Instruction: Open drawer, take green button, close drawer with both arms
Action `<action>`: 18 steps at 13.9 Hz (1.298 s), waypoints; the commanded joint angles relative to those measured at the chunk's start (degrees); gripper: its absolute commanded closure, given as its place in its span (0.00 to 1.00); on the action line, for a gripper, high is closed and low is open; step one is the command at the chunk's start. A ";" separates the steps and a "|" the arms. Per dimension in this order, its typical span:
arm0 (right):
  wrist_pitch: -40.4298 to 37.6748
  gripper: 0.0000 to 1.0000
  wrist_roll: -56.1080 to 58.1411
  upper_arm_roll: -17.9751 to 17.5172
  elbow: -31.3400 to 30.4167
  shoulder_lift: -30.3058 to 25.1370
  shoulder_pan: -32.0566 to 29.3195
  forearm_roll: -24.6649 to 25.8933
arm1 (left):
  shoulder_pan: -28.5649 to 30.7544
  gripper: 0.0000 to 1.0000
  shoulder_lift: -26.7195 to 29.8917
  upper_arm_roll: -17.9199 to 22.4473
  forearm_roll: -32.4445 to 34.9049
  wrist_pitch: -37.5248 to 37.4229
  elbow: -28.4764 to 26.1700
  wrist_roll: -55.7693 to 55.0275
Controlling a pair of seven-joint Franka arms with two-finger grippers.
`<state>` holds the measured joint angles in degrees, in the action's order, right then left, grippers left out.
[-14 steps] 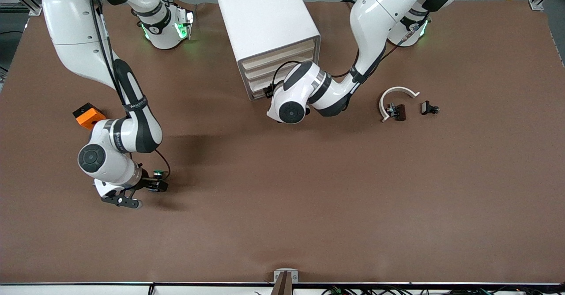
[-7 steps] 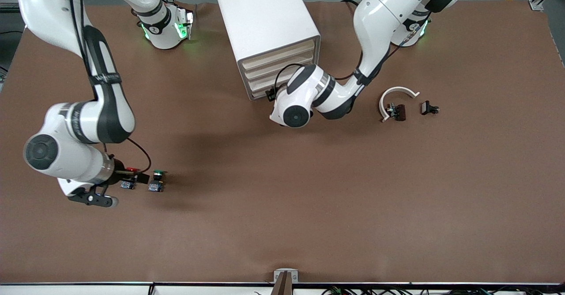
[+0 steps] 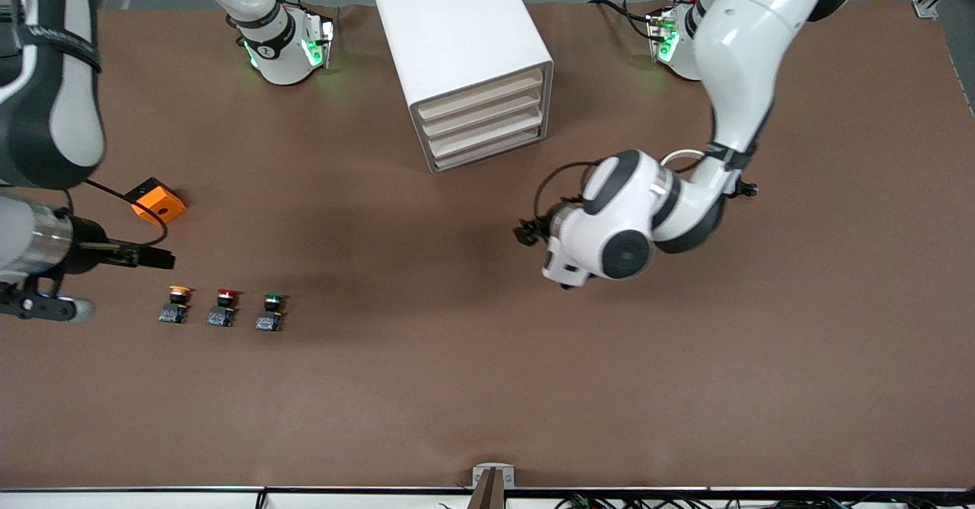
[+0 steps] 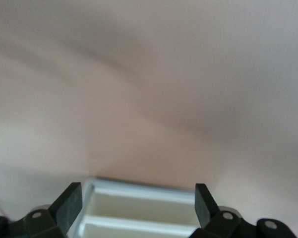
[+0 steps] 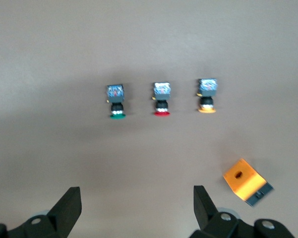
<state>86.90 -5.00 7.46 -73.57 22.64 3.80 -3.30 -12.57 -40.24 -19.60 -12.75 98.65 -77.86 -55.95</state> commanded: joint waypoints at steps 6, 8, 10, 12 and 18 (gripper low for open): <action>-9.99 0.00 4.82 -0.77 5.45 -1.98 -3.18 1.98 | 18.71 0.00 11.22 -0.44 3.68 -10.21 -1.42 22.08; -10.78 0.00 4.21 -0.95 5.28 -1.90 -2.75 3.63 | 21.09 0.00 15.08 -0.44 5.97 -12.07 -2.64 28.32; -11.84 0.00 4.29 -1.04 5.54 -1.90 -2.92 4.35 | 22.15 0.00 19.74 0.61 6.68 -14.00 -4.92 36.32; -11.93 0.00 4.21 -1.04 6.67 -2.42 -3.10 4.26 | 17.97 0.00 24.31 7.52 6.77 -15.50 -8.52 42.82; -11.76 0.00 4.82 -1.04 7.12 -8.31 -5.10 3.39 | 10.64 0.00 37.76 20.04 9.13 -13.67 -19.24 54.72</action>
<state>75.44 -0.94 7.26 -65.13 16.90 1.06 0.07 -1.46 -8.63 -0.31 -6.26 82.61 -91.12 -3.44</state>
